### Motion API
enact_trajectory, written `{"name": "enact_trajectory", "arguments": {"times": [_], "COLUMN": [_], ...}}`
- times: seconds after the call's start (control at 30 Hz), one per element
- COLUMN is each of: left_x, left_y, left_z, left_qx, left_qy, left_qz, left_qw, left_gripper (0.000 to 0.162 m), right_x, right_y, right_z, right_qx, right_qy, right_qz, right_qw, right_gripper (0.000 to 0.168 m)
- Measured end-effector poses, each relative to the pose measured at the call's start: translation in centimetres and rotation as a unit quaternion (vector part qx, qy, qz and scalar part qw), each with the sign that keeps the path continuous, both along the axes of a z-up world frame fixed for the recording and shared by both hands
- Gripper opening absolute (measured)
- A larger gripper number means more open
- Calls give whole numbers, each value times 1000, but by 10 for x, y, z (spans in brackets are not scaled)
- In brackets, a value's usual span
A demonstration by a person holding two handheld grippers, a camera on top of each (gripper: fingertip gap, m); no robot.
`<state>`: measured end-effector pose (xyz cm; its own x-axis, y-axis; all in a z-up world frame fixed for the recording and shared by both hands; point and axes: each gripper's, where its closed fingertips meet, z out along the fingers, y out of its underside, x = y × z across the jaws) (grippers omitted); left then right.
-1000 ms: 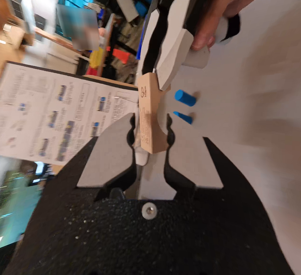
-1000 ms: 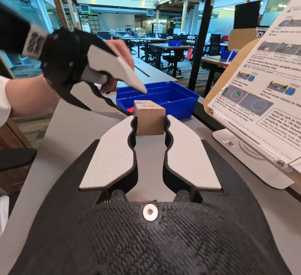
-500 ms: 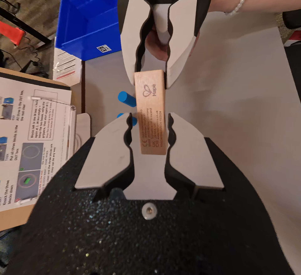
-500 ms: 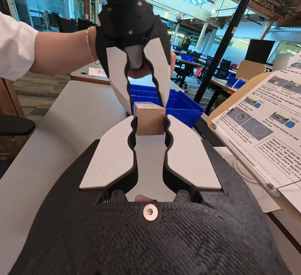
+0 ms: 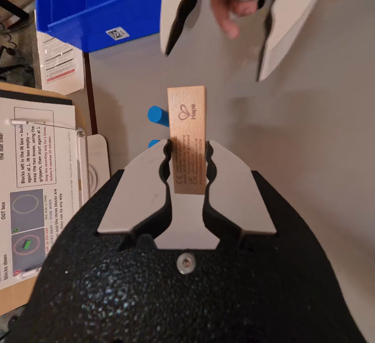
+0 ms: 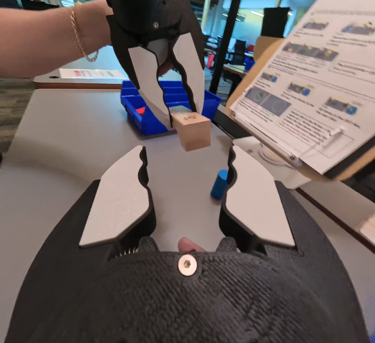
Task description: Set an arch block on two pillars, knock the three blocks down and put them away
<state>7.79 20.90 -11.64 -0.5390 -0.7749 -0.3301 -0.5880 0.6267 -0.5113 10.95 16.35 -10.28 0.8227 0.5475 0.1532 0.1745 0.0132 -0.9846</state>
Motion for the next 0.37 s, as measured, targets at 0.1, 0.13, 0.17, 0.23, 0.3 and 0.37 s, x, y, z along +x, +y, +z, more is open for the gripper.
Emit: {"name": "enact_trajectory", "arguments": {"times": [0.1,0.13,0.17,0.23,0.3,0.37], "left_x": [20,27,35,50,63,72], "left_y": [19,24,30,40,48,53], "left_z": [-7,-11,-15,-25,-38,-51], "left_qx": [18,20,23,23,22,21], "left_qy": [26,36,43,60,77,89], "left_qz": [13,14,17,17,21,17], "left_qw": [999,999,999,998,997,996], "left_gripper": [32,33,32,33,33,33], "right_x": [16,19,20,22,27,29], "right_y": [-8,-11,-14,-19,-24,-28], "right_z": [-10,-14,-18,-24,-29,-34], "right_qx": [-24,-36,-45,-48,-51,-60], "right_qy": [8,13,15,9,-1,-3], "right_qz": [-43,-51,-55,-61,-71,-71], "right_qw": [999,998,997,997,996,996], "right_gripper": [83,83,83,83,83,82]}}
